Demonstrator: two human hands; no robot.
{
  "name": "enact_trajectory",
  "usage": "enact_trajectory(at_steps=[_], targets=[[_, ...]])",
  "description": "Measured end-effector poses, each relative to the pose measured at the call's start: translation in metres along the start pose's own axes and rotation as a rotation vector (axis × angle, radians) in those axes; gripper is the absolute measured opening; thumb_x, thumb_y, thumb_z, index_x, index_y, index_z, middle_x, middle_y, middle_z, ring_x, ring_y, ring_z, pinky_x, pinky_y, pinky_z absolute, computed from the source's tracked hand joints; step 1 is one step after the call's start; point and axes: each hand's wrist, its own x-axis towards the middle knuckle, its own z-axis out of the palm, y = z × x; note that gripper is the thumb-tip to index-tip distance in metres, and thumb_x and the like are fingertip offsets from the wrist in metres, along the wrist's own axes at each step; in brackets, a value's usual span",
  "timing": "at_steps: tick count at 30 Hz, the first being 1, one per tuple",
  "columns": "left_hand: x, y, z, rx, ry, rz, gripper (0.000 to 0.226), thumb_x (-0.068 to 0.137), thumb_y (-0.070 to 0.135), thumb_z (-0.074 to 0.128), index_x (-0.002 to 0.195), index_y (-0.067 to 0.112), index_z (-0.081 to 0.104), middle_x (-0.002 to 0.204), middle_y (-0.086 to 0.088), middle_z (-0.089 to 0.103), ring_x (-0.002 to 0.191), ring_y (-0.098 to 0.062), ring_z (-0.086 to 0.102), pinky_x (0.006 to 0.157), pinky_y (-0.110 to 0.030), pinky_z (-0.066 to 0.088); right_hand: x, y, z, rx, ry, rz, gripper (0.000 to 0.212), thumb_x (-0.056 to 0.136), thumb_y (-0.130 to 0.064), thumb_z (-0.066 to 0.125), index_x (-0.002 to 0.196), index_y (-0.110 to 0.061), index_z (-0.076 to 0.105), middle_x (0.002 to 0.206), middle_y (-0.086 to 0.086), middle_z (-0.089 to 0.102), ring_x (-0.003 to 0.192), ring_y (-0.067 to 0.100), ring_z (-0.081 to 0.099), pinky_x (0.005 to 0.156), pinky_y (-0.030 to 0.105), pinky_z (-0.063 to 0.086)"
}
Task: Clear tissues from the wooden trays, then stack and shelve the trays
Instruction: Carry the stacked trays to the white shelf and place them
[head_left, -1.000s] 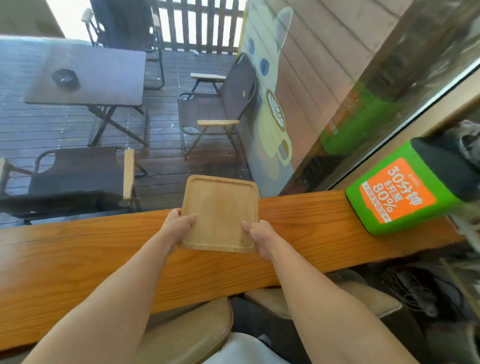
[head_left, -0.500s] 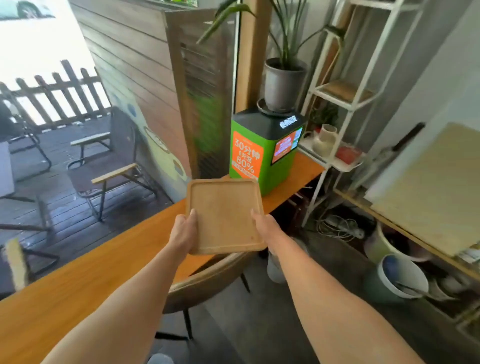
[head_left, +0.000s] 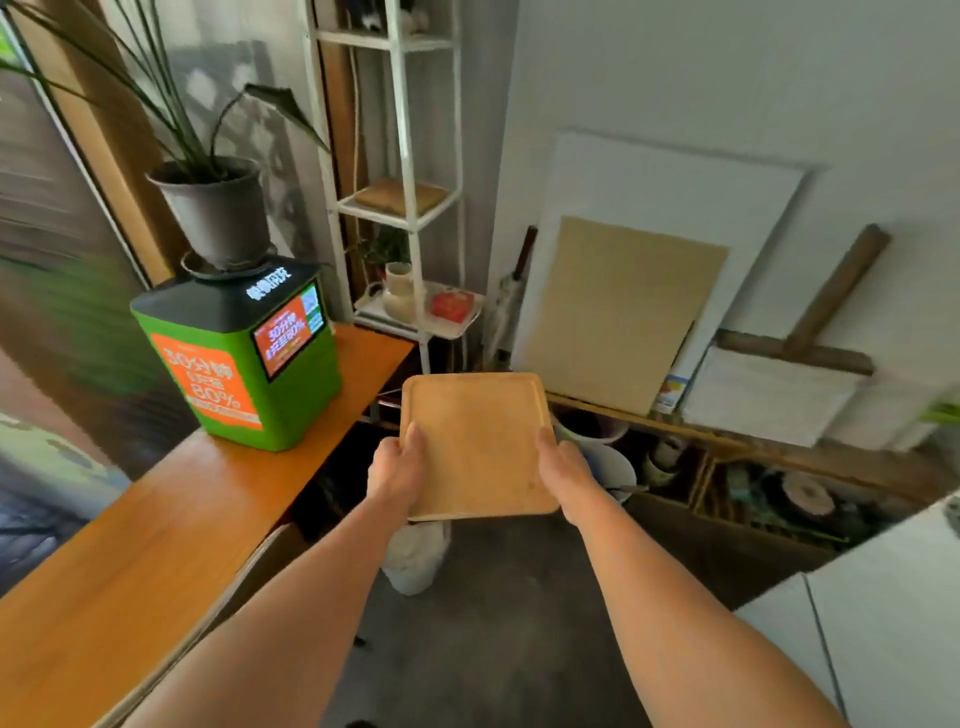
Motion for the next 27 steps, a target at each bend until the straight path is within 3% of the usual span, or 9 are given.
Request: enact_trajectory(at_steps=[8,12,15,18,22,27], targets=[[0.076,0.058,0.065,0.079,-0.124,0.031,0.057,0.097,0.052,0.04,0.137,0.011,0.043,0.123,-0.01,0.057,0.107,-0.03,0.057,0.097,-0.048,0.046,0.089,-0.017,-0.039,-0.01,0.088,0.04,0.07,0.101,-0.052,0.024,0.143,0.002,0.034,0.144,0.022,0.045,0.128,0.038,0.046,0.104,0.046,0.039],[0.146,0.092,0.101,0.124,-0.167,0.026,0.062,0.098,0.052,0.037,0.142,0.008,0.04,0.133,-0.013,0.052,0.116,-0.032,0.053,0.101,-0.047,0.043,0.163,-0.043,-0.046,0.008,0.139,0.018,0.068,0.101,-0.051,0.025,0.136,0.004,0.044,0.134,0.021,0.053,0.121,0.038,0.05,0.099,0.041,0.039],[0.209,0.128,0.123,0.143,-0.178,0.041,0.062,0.099,0.052,0.035,0.14,0.006,0.04,0.126,-0.011,0.053,0.11,-0.031,0.053,0.097,-0.045,0.043,0.227,-0.08,-0.055,-0.035,0.157,-0.019,0.066,0.101,-0.051,0.026,0.126,0.004,0.052,0.121,0.019,0.06,0.108,0.033,0.056,0.082,0.036,0.035],[0.27,0.173,0.139,0.134,-0.158,0.038,0.065,0.098,0.054,0.034,0.142,0.006,0.036,0.114,-0.006,0.05,0.097,-0.025,0.05,0.084,-0.039,0.041,0.29,-0.129,-0.064,-0.04,0.132,-0.023,0.066,0.1,-0.054,0.026,0.124,0.002,0.052,0.104,0.014,0.061,0.088,0.028,0.058,0.074,0.034,0.043],[0.336,0.23,0.149,0.126,-0.113,0.072,0.069,0.097,0.058,0.033,0.144,0.008,0.037,0.131,-0.013,0.053,0.107,-0.029,0.053,0.085,-0.038,0.042,0.356,-0.189,-0.069,-0.035,0.163,-0.066,0.063,0.1,-0.054,0.026,0.111,0.0,0.055,0.081,0.004,0.056,0.068,0.016,0.054,0.054,0.03,0.039],[0.402,0.285,0.15,0.037,-0.06,0.087,0.064,0.096,0.055,0.037,0.142,0.01,0.037,0.126,-0.008,0.052,0.097,-0.022,0.048,0.081,-0.038,0.038,0.423,-0.258,-0.071,-0.08,0.17,-0.135,0.05,0.101,-0.052,0.025,0.093,-0.01,0.05,0.073,0.0,0.05,0.062,0.014,0.051,0.058,0.033,0.041]])
